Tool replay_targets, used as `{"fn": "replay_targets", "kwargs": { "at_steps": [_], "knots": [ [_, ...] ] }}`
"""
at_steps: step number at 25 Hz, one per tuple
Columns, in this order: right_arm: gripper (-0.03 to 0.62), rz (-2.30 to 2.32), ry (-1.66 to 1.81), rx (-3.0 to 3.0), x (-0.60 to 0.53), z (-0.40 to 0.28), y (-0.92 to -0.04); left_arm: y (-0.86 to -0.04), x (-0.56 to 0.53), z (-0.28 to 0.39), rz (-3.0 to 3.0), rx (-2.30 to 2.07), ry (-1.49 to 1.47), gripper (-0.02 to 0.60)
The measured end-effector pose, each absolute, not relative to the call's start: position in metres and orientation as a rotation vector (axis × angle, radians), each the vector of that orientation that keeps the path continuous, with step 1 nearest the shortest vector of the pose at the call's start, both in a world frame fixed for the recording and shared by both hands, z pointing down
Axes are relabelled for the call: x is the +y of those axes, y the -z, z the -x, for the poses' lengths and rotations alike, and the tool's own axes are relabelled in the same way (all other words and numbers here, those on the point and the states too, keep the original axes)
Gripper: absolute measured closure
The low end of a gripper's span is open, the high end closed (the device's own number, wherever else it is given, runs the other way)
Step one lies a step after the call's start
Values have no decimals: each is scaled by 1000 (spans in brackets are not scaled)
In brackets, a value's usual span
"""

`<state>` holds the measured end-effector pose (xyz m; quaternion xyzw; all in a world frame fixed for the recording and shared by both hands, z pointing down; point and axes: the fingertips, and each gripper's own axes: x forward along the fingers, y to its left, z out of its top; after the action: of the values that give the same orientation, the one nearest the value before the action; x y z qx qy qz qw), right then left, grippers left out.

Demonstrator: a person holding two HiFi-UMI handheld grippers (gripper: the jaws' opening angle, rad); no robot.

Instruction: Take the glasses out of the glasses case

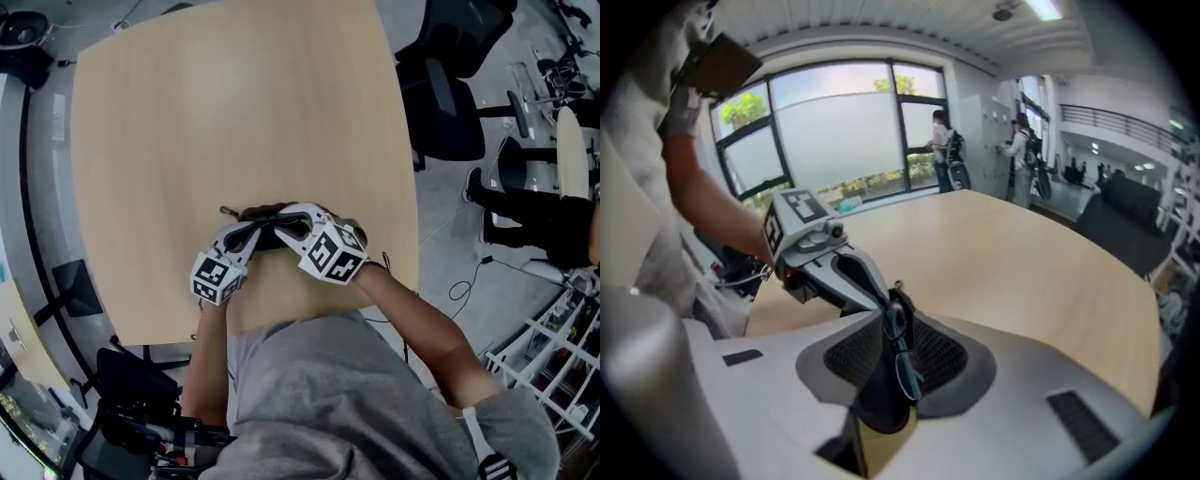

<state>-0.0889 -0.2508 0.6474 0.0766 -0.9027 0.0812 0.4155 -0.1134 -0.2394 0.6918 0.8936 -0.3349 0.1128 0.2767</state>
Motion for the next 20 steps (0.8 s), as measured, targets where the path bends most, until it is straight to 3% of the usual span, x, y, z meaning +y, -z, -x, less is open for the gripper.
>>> {"fn": "replay_targets", "kwargs": {
  "at_steps": [12, 20],
  "knots": [
    [496, 30, 317, -1969, -229, 98, -718, -695, -214, 113, -2409, -927, -270, 574],
    [494, 0, 402, -1884, -240, 93, -731, -697, -194, 112, -2378, -962, -268, 575]
  ]
}}
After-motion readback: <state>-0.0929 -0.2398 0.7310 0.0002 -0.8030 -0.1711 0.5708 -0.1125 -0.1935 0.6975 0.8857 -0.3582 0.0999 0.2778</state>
